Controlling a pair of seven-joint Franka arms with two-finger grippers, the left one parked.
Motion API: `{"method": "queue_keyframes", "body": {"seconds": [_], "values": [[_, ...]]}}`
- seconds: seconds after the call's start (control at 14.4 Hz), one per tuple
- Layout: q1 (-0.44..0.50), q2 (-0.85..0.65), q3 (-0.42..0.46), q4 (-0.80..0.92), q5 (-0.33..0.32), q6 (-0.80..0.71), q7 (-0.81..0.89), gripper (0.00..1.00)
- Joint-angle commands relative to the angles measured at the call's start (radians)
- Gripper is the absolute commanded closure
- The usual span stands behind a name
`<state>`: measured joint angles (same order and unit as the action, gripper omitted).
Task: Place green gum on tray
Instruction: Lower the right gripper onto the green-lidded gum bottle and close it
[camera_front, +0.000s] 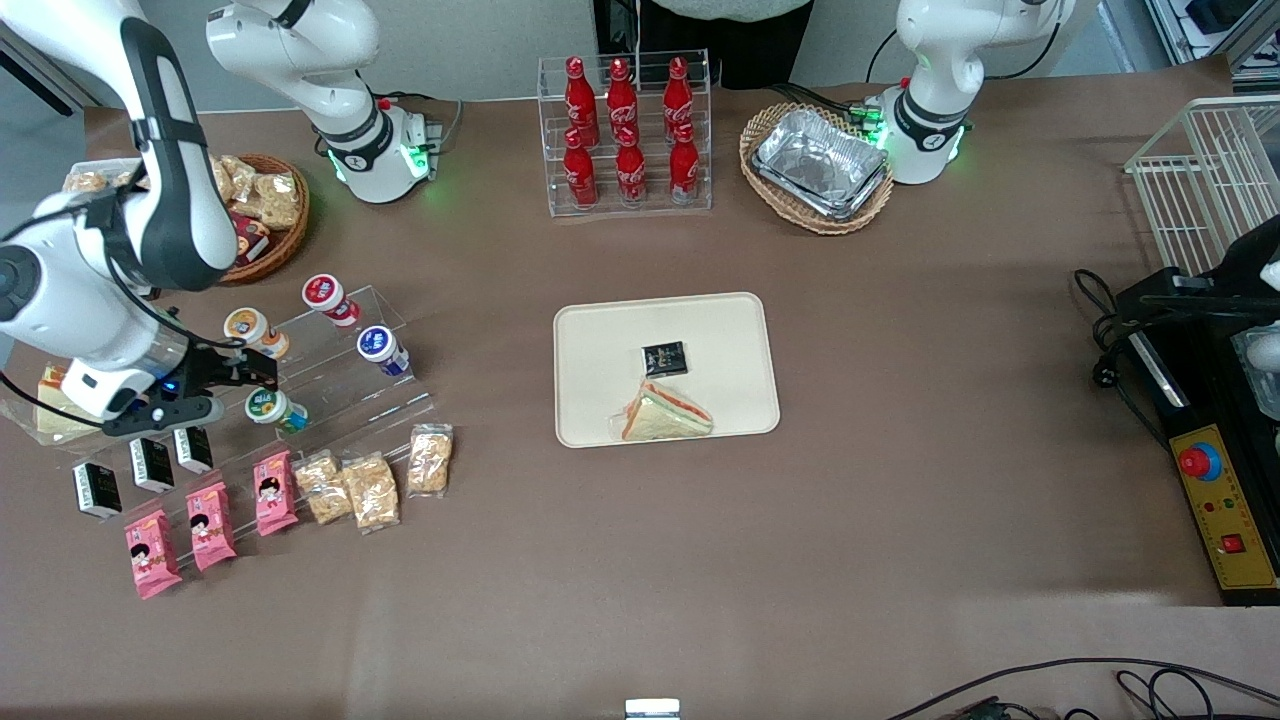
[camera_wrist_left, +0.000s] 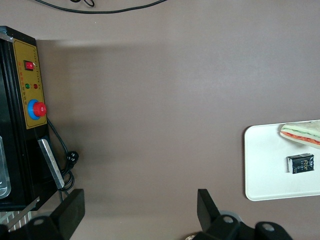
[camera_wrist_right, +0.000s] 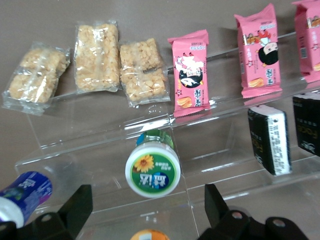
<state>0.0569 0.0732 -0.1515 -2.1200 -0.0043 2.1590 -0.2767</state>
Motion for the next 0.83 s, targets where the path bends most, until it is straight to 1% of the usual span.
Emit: {"method": "queue_keyframes", "body": {"seconds": [0.0,0.35,0.55,0.76], "values": [[0.006,0.026,0.001,-0.011,0.010,0.048,-0.006,0.00],[0.012,0.049,0.001,-0.073,0.010,0.148,-0.006,0.00],[0.011,0.074,0.001,-0.078,0.010,0.165,-0.006,0.00],[0.011,0.076,0.001,-0.084,0.010,0.167,-0.006,0.04]]}}
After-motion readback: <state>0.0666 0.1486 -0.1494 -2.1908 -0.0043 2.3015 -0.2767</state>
